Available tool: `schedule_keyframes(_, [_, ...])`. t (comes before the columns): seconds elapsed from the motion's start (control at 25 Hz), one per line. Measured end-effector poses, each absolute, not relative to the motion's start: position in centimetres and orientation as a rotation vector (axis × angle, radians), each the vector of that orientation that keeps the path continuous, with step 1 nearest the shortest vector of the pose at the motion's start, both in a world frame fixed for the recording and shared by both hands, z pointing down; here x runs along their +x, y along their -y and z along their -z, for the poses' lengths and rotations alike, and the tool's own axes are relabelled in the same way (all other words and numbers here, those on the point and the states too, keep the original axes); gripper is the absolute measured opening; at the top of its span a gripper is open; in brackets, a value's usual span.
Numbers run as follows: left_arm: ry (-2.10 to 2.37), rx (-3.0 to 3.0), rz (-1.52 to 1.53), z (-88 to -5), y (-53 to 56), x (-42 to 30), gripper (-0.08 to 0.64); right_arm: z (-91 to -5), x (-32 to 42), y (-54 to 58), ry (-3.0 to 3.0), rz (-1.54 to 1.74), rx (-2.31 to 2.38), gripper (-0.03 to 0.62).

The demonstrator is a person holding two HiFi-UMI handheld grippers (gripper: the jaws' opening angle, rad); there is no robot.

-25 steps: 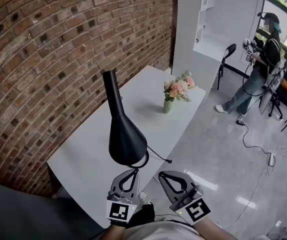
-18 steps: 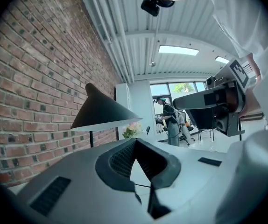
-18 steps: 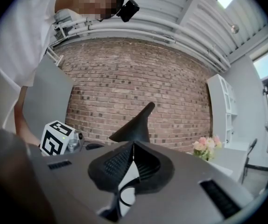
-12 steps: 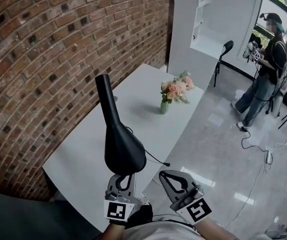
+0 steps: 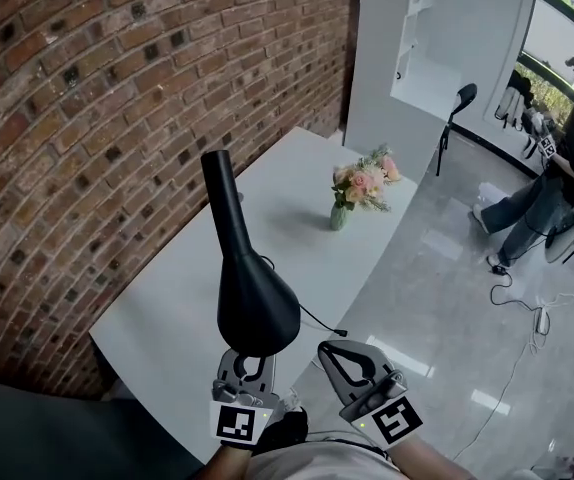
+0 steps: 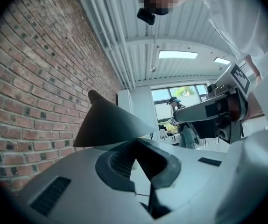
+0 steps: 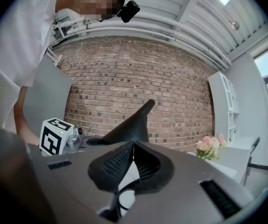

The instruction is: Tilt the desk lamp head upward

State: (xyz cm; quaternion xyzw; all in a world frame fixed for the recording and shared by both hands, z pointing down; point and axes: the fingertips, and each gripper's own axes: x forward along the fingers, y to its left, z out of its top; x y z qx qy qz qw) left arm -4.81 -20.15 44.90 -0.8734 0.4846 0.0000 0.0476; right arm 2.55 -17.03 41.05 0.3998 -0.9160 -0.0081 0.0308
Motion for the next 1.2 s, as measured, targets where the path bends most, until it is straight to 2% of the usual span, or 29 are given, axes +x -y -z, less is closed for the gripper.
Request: schedule_keyframes(1.2, [-1.501, -2.672, -0.023, -44.2, 19.7, -5.6, 0.008, -40.7, 1.3, 16.7, 2.846, 0.039, 1.184, 0.018])
